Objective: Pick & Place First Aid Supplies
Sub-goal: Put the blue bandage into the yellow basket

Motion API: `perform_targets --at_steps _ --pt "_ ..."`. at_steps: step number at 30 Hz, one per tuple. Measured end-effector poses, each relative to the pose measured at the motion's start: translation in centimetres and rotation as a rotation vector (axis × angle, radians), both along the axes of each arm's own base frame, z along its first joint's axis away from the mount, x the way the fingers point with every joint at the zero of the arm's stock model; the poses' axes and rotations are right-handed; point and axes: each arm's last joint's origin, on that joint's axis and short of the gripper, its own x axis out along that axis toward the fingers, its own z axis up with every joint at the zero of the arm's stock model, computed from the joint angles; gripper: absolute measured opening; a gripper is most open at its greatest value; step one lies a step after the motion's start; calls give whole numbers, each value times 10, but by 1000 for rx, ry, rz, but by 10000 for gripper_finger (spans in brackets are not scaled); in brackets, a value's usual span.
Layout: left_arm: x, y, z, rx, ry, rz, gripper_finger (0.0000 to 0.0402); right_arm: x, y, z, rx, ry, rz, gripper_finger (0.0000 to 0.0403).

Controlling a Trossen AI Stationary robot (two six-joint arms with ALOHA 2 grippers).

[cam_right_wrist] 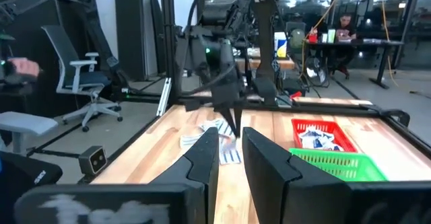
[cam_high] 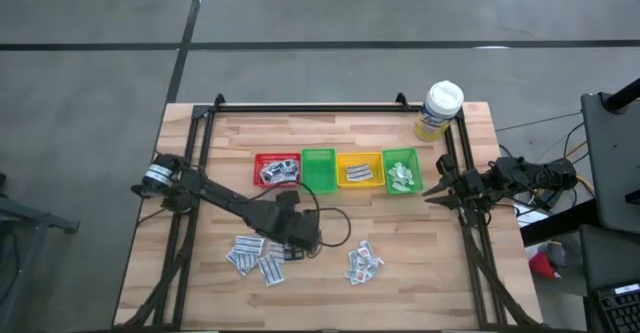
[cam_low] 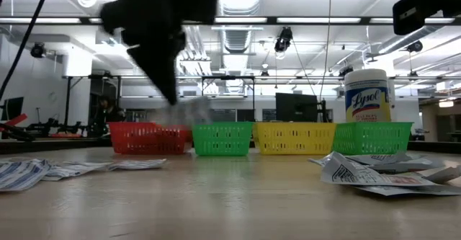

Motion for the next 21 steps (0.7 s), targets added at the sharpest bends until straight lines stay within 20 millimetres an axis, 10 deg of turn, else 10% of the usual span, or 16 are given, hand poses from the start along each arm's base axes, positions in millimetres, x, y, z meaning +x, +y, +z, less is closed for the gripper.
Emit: perform_targets --at_steps 21 --pt "35 17 -10 61 -191 -44 0 17 4 -30 172 -166 15 63"
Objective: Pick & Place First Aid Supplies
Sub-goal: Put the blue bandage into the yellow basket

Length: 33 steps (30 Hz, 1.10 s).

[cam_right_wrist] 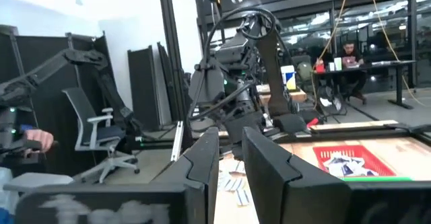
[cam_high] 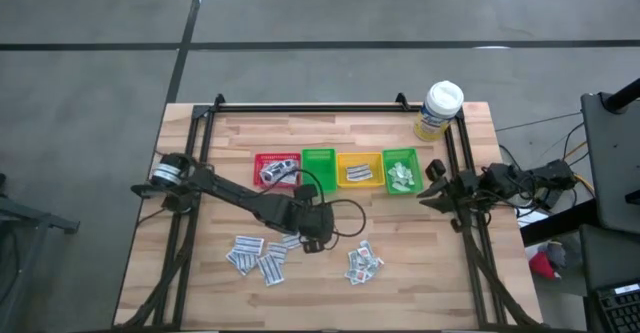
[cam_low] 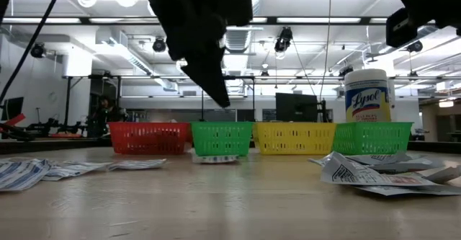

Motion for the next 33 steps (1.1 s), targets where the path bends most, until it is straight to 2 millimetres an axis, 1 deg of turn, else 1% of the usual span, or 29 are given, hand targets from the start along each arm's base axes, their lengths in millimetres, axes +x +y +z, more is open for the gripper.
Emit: perform_targets --at_steps 3,5,13,17,20,24,33 --pt "3 -2 -10 13 43 -58 10 1 0 -3 -3 8 -1 63" --pt "3 -4 -14 9 68 -85 29 1 0 -3 -3 8 0 63" --pt "3 -7 -22 -49 110 -116 149 1 0 -3 -4 7 -1 63" --pt "2 -12 -32 -45 156 -141 184 1 0 -3 -4 7 -1 63" --pt "2 -15 -44 -22 209 -173 191 1 0 -3 -4 6 -1 63" --pt "2 -15 -54 -7 254 -185 190 1 0 -3 -4 6 -1 63" --pt "2 -14 -57 28 271 -196 187 1 0 -3 -7 5 -2 63"
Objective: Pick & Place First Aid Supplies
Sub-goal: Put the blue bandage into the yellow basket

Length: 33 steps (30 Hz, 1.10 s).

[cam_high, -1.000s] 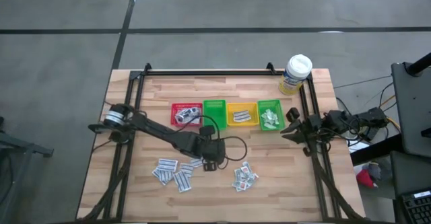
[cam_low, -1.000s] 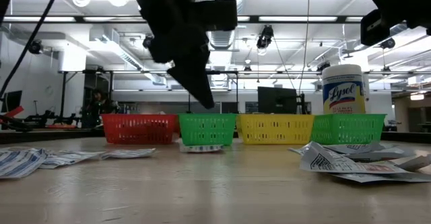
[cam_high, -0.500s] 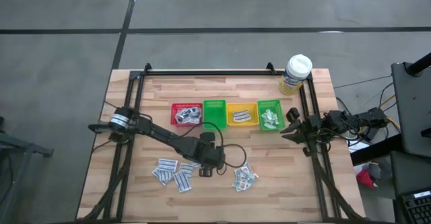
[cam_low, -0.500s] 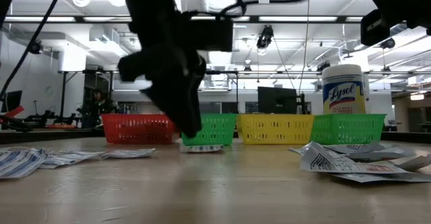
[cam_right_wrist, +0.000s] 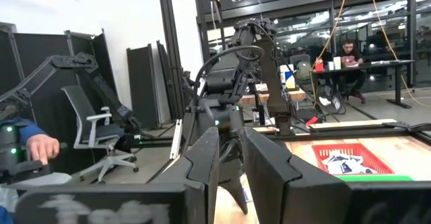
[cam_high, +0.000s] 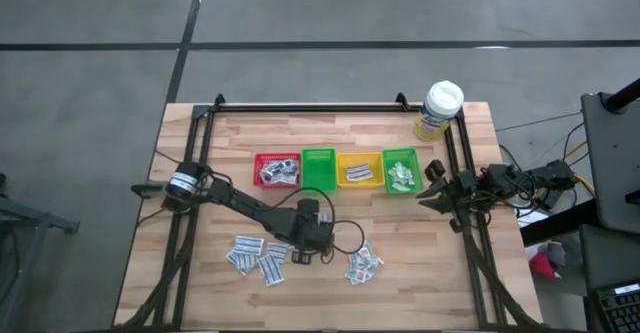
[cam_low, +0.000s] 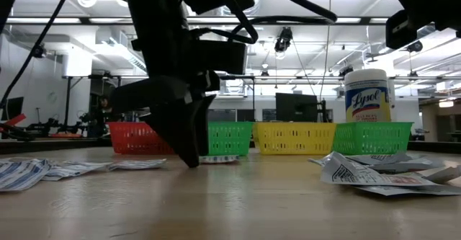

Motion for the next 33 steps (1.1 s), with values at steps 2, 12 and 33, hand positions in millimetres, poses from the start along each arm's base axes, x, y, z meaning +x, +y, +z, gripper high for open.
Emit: perform_targets --at_steps 2,12,33 --pt "1 2 0 5 2 -16 183 0 0 0 0 0 0 63" --pt "6 29 -4 -115 33 31 139 0 0 0 3 0 1 63" --pt "7 33 9 -181 8 52 1 0 0 0 3 0 1 63"
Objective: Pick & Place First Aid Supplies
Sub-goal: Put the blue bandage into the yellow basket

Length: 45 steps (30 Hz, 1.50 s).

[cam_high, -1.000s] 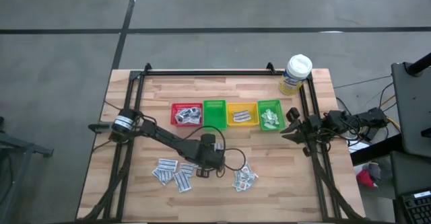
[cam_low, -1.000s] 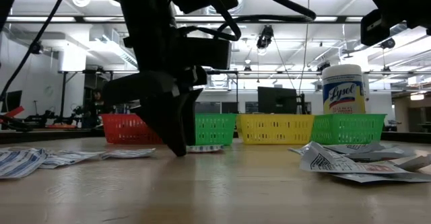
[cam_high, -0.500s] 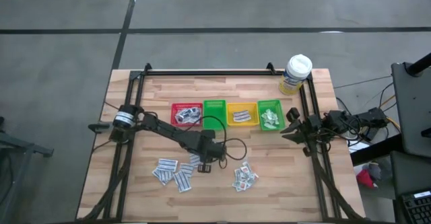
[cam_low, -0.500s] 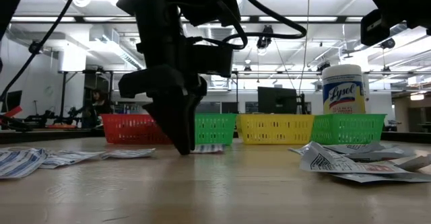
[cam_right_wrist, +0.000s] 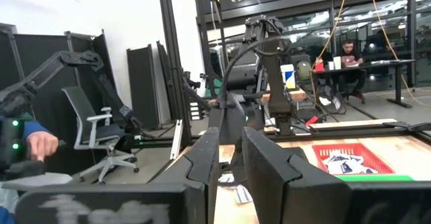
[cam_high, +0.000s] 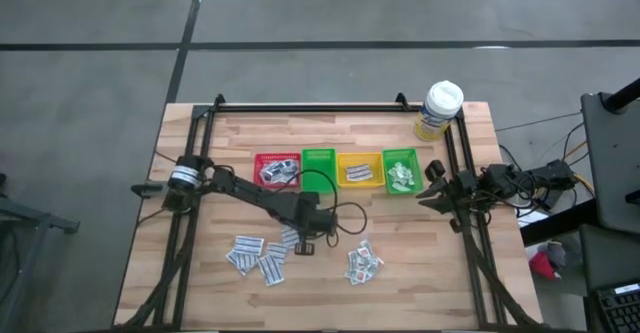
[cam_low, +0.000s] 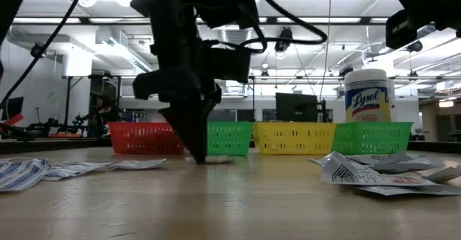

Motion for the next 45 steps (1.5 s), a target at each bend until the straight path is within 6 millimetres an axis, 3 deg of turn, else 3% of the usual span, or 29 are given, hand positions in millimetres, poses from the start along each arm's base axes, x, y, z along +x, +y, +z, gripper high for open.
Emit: perform_targets --at_steps 5,9,14,22,32,45 --pt "5 -4 27 -14 -106 -30 0 1 2 -3 -35 19 42 63" --pt "9 -7 39 -22 -154 -74 0 4 4 -6 -180 23 77 63" --pt "18 -11 70 -103 -297 -164 0 12 6 -14 -344 74 67 63" --pt "34 -9 103 -252 -503 -277 0 29 10 -13 -410 122 72 63" --pt "41 -2 110 -332 -593 -269 0 68 20 13 -441 269 99 70" --pt "41 -2 110 -391 -575 -229 0 122 36 31 -426 583 255 155"
